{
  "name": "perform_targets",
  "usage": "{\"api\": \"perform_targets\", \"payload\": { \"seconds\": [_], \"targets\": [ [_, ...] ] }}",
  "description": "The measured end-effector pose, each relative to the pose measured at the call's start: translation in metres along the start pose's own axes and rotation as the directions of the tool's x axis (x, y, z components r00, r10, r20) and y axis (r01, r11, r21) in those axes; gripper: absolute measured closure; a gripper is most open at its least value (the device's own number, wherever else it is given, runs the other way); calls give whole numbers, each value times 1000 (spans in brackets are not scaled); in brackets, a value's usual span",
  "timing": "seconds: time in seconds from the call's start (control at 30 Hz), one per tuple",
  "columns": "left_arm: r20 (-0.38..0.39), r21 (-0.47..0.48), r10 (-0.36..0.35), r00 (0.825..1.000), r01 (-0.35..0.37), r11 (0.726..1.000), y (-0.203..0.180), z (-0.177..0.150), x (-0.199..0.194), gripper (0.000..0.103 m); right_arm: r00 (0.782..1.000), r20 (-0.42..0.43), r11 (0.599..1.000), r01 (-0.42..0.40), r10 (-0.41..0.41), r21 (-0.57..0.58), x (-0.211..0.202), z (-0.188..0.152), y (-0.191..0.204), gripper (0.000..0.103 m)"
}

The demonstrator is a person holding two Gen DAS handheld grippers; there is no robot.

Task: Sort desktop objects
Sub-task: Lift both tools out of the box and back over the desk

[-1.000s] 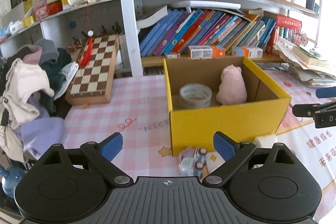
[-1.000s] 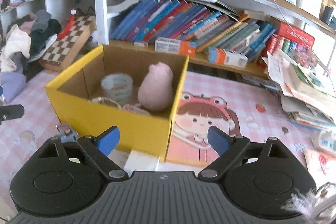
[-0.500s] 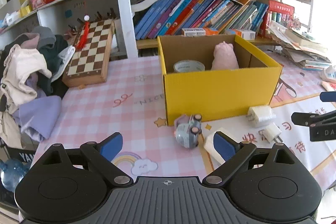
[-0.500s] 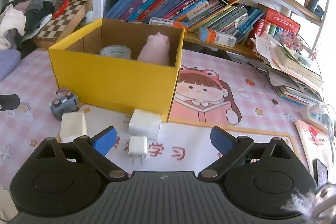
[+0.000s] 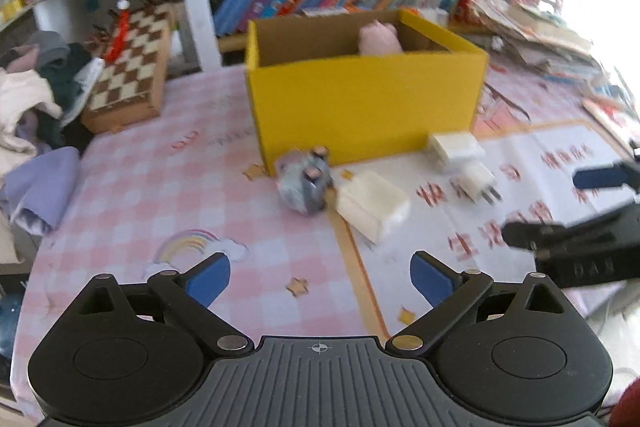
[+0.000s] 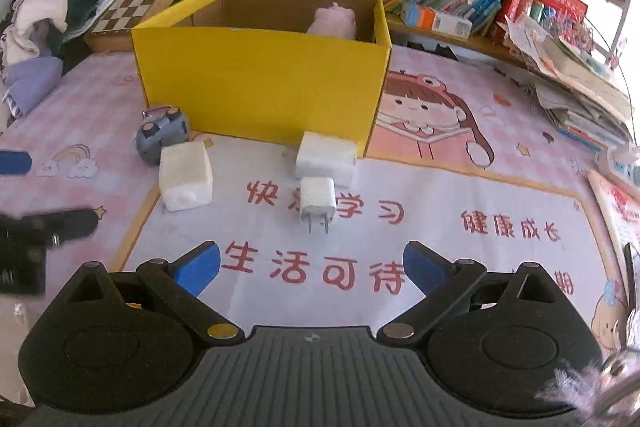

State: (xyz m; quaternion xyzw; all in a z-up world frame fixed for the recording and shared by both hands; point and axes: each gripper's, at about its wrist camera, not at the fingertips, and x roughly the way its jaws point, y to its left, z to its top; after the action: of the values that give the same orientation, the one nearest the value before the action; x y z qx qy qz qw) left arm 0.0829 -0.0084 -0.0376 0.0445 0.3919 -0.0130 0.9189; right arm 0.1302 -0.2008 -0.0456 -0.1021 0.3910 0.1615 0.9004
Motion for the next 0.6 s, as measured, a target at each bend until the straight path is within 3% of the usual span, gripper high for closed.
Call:
{"api": "perform_targets", "payload": {
  "seconds": [0.4, 0.57, 0.6],
  "targets": [
    [4, -1, -1, 1000, 1, 1000, -3, 2, 3, 4, 1000, 4, 1000, -3, 3, 13, 1, 2, -9, 4],
    [-6, -6, 10, 1000, -10, 1000, -4, 4, 9, 4, 1000, 2, 1000, -13, 12, 7, 5, 7, -12, 8],
    [-8, -10, 10, 1000, -10, 1000, -4, 4, 11, 4, 1000, 0, 1000, -17, 17, 6, 7, 9, -13, 13]
  ]
}}
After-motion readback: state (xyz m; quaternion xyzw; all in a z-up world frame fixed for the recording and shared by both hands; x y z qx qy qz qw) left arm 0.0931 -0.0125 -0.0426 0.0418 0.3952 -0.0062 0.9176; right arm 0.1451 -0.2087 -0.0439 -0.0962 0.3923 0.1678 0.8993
